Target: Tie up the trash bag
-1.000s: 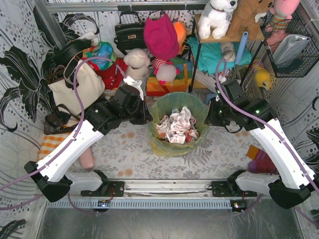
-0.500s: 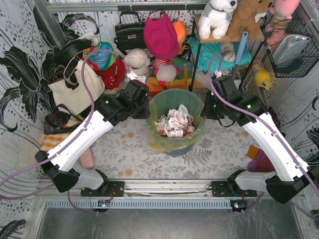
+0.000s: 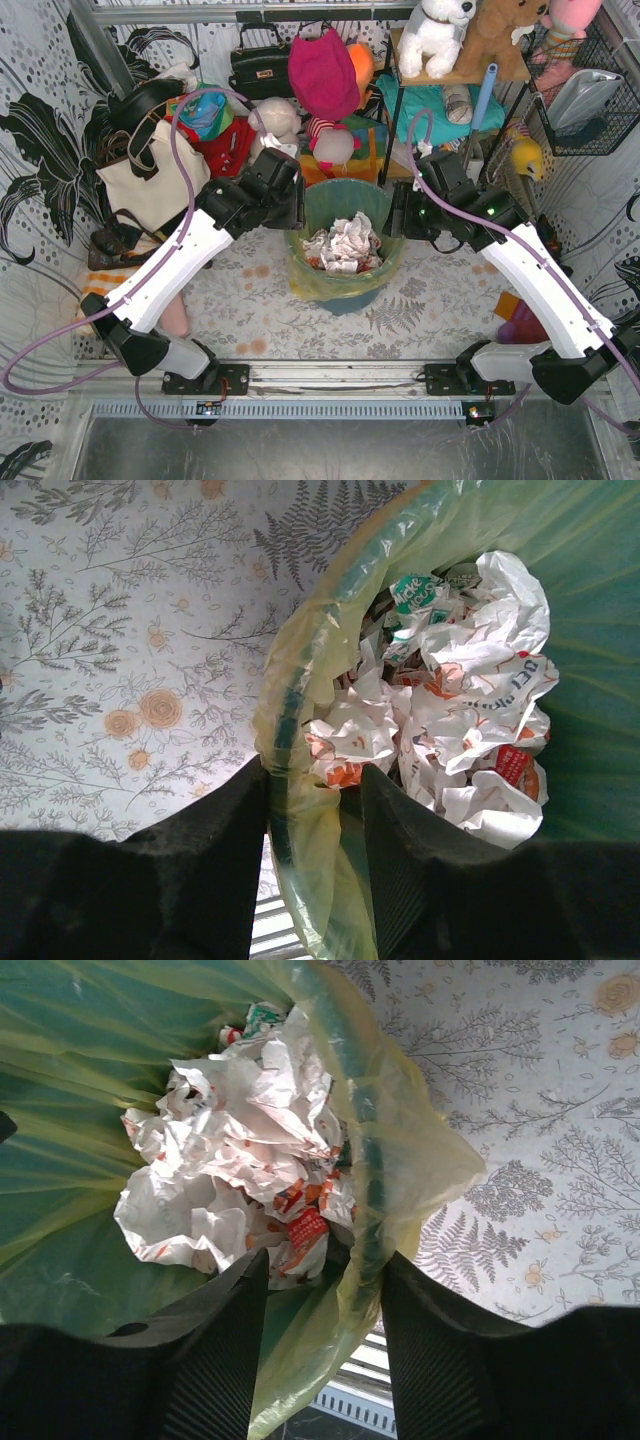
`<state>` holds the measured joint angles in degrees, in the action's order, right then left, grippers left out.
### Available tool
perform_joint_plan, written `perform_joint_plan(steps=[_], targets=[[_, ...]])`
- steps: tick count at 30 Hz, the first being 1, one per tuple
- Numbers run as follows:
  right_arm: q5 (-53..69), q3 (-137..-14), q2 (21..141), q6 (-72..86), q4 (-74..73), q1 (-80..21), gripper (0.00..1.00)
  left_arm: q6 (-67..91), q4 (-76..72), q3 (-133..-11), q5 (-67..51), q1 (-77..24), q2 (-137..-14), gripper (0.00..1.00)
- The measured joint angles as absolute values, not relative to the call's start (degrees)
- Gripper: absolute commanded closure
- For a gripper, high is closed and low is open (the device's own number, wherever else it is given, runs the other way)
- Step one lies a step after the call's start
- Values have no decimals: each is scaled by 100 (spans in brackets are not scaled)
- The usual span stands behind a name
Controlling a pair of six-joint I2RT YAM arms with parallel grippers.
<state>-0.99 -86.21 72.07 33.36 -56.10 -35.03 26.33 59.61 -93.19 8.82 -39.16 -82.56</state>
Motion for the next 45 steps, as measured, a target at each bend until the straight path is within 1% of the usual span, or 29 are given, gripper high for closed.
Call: perform_joint_plan(steps=[4,8,12,15,19,22,25,27,29,34,40,45], targets=[[-137,-8766,7207,3312,-5568,-3522,32,2550,5918,-9421,847,-3883,-8320,54],[-454,-9168,7190,3210,-5511,-3524,25,2473,5865,-9441,801,-3883,-8335,54],[-961,-9192,6945,3162,-5306,-3527,23,2421,5776,-9435,794,-3879,-8335,67],[-1468,-9188,6746,3144,-5264,-3527,22,2370,5651,-9402,792,-3863,-8335,73],[-2246,-8995,6508,3144,-5253,-3524,21,2316,5603,-9371,794,-3850,-8337,74],[-2674,-8757,6403,3148,-5304,-3492,21,2255,5559,-9371,821,-3844,-8350,73],[-2611,-8324,6285,3146,-5293,-3044,21,2167,5483,-9362,897,-3811,-8377,68],[-2279,-7815,6145,3148,-5218,-2453,21,2099,5433,-9341,939,-3782,-8396,62],[-1870,-7273,5986,3148,-5127,-1942,22,2047,5382,-9321,954,-3750,-8407,52],[-746,-6099,5629,3173,-4810,-1155,26,1955,5221,-9288,958,-3708,-8381,39],[598,-5050,5561,3238,-3881,-711,31,1973,5072,-9262,1098,-3706,-8088,39],[1474,-4397,5782,3212,-2995,-515,31,2252,4825,-8654,1566,-3535,-7111,37]])
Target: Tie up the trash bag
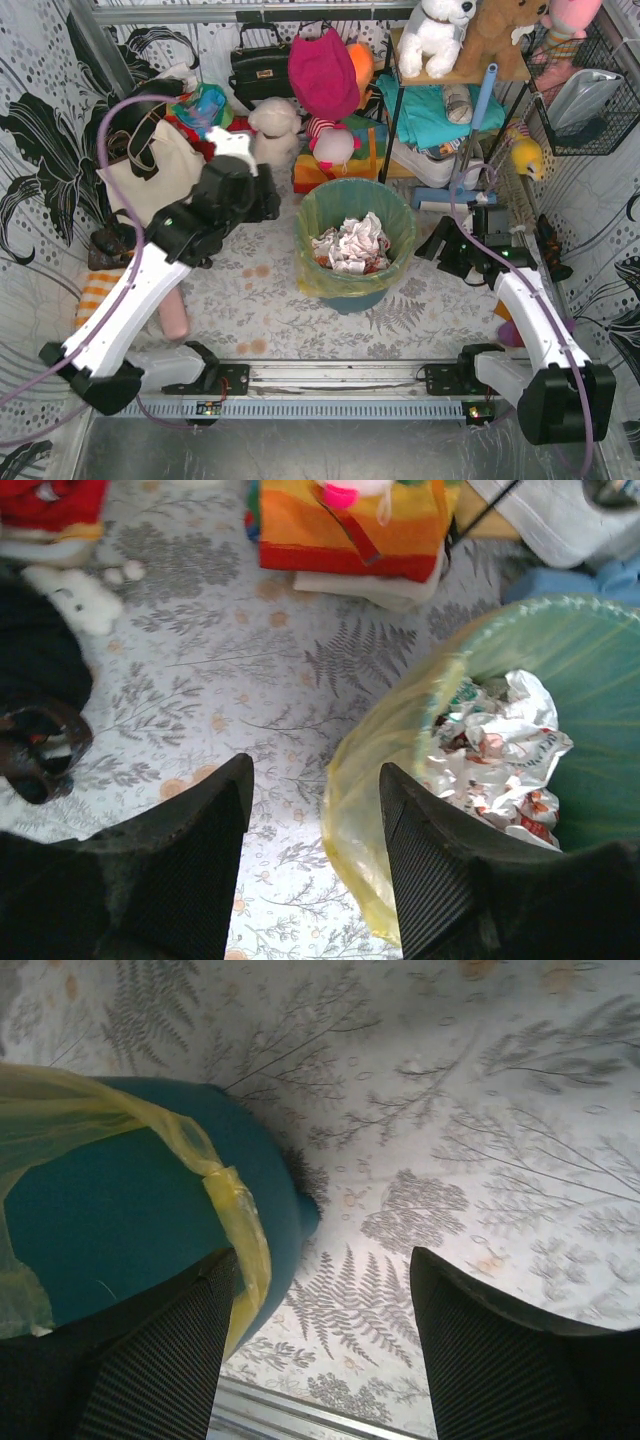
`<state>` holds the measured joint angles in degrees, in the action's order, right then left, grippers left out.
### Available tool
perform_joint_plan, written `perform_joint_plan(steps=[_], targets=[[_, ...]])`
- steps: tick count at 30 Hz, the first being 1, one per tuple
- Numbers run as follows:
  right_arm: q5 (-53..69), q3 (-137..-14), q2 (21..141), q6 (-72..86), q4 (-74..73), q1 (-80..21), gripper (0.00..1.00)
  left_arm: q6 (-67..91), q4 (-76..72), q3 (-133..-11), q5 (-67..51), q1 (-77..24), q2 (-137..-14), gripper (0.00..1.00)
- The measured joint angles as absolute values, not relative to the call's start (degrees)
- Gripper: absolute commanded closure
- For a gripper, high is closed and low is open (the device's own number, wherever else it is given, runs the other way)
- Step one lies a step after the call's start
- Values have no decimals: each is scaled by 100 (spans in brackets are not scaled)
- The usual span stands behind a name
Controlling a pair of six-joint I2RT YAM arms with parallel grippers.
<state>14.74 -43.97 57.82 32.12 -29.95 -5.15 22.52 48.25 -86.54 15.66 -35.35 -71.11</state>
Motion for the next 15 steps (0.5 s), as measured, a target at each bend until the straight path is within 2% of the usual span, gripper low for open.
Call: perform_joint_plan(steps=[7,15], targets=[[2580,-3913,6195,3081,-1767,-497,33,2902,4626,-6995,1511,-3142,-5581,33],[2963,-3811,6329,2816,-1402,-493,34,3892,3970,-4847,239,-3063,-4967,30]])
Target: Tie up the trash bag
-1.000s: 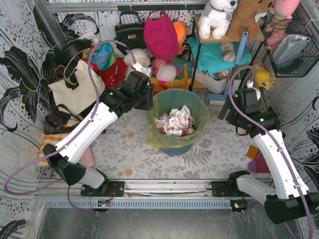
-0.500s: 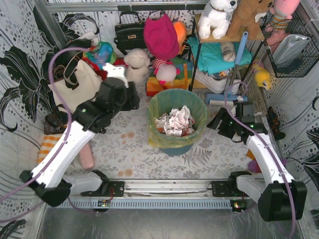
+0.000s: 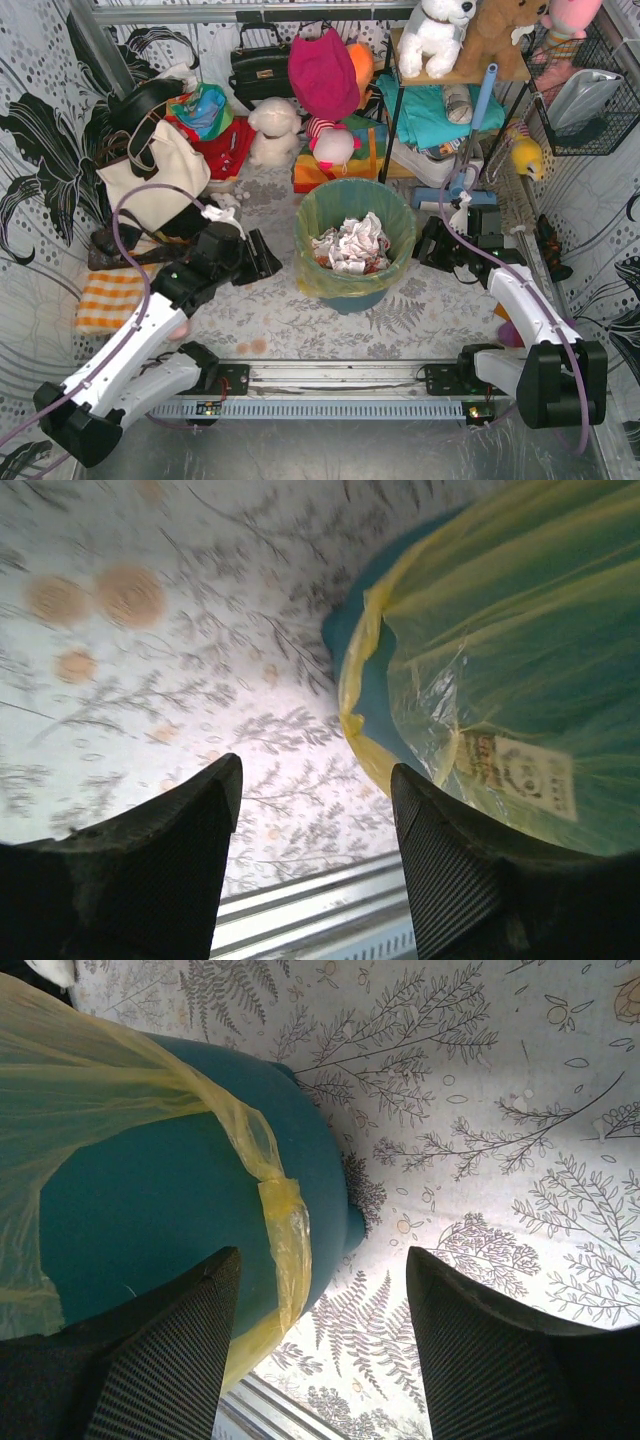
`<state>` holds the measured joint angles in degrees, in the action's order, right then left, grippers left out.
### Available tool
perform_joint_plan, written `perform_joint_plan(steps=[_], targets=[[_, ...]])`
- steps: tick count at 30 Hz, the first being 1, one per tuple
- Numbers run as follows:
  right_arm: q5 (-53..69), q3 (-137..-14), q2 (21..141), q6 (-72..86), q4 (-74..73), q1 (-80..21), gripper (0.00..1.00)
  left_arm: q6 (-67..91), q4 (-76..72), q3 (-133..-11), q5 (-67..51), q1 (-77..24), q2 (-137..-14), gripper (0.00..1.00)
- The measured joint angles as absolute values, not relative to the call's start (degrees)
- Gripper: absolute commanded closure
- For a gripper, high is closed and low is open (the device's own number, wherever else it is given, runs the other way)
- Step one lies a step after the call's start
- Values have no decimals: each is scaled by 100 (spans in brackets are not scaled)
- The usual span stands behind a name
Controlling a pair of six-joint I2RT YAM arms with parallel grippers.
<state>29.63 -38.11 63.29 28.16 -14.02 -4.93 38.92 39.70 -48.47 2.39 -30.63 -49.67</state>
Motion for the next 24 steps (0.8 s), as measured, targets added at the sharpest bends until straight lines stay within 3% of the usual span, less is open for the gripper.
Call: perform_joint_plan(steps=[12,24], targets=[[2943,-3811,6337,2486,-1409,-495,35,4543,2193,-3575,-961,-3063,-5382,28],[2888,-3813,6368,2429,-1422,-493,35,4473,985,-3304,-1535,-3041,-6547,36]])
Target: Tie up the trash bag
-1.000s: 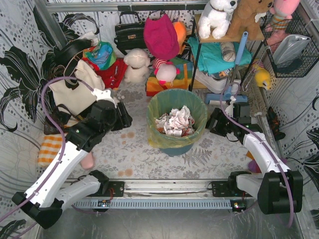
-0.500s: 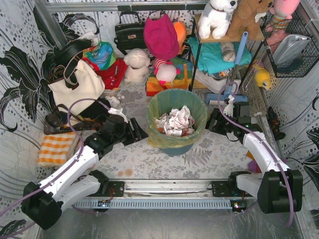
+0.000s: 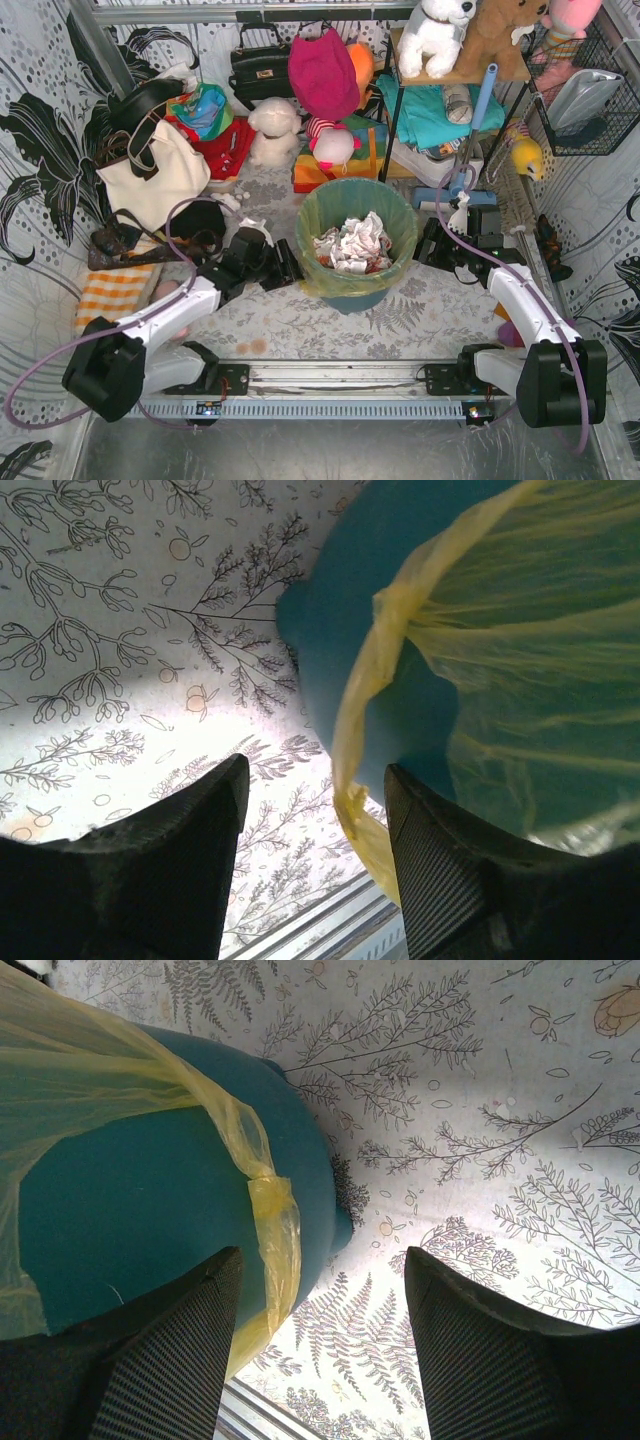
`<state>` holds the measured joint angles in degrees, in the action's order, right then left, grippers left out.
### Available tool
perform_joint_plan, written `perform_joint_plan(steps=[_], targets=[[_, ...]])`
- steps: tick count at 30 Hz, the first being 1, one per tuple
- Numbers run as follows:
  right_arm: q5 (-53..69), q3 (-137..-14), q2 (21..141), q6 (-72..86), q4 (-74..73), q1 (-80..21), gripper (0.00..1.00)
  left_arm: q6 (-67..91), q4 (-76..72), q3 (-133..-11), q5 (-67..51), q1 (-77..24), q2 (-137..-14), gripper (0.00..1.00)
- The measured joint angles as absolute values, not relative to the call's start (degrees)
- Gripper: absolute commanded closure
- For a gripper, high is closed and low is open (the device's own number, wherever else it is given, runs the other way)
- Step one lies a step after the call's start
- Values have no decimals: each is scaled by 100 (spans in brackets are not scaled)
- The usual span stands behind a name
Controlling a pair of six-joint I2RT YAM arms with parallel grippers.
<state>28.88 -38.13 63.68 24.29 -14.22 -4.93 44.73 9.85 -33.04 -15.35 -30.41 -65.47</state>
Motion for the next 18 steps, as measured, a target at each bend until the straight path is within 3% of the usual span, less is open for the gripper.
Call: perform_joint_plan(steps=[5,18], targets=[[2871,-3813,6368,2429,-1455,-495,35,4477,534,-3142,-1699,-3013,-6987,43],[2700,-3830,6361,2311,-1664,-493,37,4379,401,-3100,-1570,-2943,-6912,87]])
